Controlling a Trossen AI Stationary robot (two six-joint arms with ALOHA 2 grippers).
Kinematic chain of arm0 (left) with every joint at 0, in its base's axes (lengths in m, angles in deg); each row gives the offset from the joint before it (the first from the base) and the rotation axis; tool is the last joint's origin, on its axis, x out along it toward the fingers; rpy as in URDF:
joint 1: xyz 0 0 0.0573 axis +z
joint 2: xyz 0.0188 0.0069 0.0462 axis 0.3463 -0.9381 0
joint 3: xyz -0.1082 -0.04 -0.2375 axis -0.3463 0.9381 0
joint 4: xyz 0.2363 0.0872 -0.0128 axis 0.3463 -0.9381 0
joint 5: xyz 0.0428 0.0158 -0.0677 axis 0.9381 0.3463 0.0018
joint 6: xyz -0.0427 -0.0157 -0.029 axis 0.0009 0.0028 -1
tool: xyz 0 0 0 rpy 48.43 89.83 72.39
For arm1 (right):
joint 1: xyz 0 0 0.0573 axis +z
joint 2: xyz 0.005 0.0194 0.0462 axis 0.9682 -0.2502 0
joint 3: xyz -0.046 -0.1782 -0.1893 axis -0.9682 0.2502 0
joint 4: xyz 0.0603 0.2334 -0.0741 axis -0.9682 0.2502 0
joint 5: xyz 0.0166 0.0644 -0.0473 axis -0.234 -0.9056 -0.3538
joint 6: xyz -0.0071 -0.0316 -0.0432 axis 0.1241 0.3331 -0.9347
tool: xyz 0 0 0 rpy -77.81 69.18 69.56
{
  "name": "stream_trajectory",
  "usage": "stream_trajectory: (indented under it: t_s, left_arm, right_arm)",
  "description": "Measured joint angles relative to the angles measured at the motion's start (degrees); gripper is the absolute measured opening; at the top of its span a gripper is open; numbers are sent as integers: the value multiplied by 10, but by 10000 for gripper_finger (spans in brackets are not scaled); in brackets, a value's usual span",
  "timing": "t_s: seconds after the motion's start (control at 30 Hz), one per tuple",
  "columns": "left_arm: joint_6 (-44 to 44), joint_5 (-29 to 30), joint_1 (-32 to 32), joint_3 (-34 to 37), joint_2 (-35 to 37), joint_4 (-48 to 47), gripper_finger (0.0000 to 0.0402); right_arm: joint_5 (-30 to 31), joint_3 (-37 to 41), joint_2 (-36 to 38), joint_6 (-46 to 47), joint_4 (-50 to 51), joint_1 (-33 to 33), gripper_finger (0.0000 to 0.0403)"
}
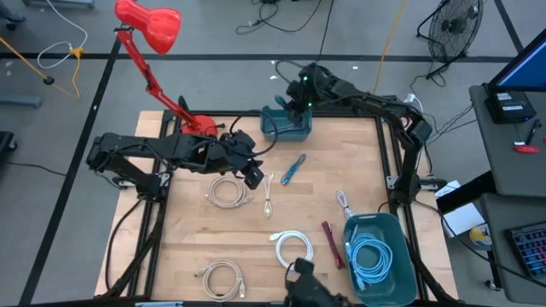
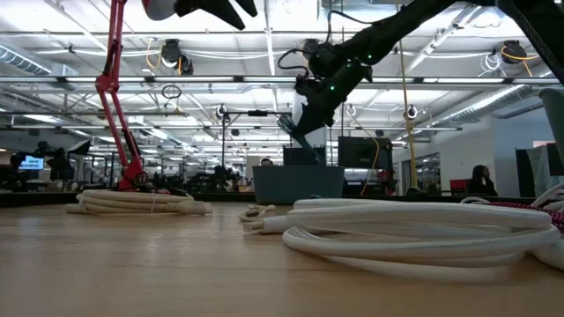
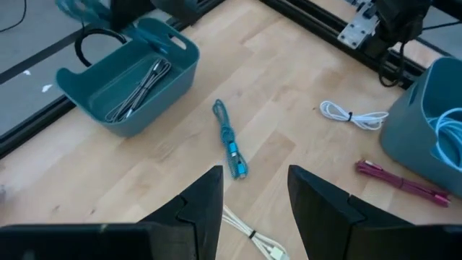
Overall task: Pick & Place USB Port
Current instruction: Put the bottom blue and white charger cable into the top blue bin
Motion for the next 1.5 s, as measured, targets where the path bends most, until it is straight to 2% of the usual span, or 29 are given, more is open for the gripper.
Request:
stream_trajectory:
  t_s: [0.07, 0.17, 0.27, 0.7, 1.1, 1.5]
  left_arm:
    - [-1, 0, 0, 0, 0, -4, 157]
    - [-2, 0, 0, 0, 0, -6, 157]
    - [-5, 0, -3, 0, 0, -7, 157]
    - [-20, 0, -14, 0, 0, -31, 156]
    - [-25, -4, -14, 0, 0, -35, 157]
    - [-26, -5, -14, 0, 0, -41, 157]
  right_arm:
    - [17, 0, -5, -33, 18, 17, 8]
    - [81, 0, -14, -83, 27, 43, 8]
    - [120, 0, -15, -116, 42, 57, 8]
    - [121, 3, -43, -121, 57, 55, 8]
    - [147, 1, -66, -148, -25, 40, 8]
    - [163, 2, -103, -179, -24, 35, 8]
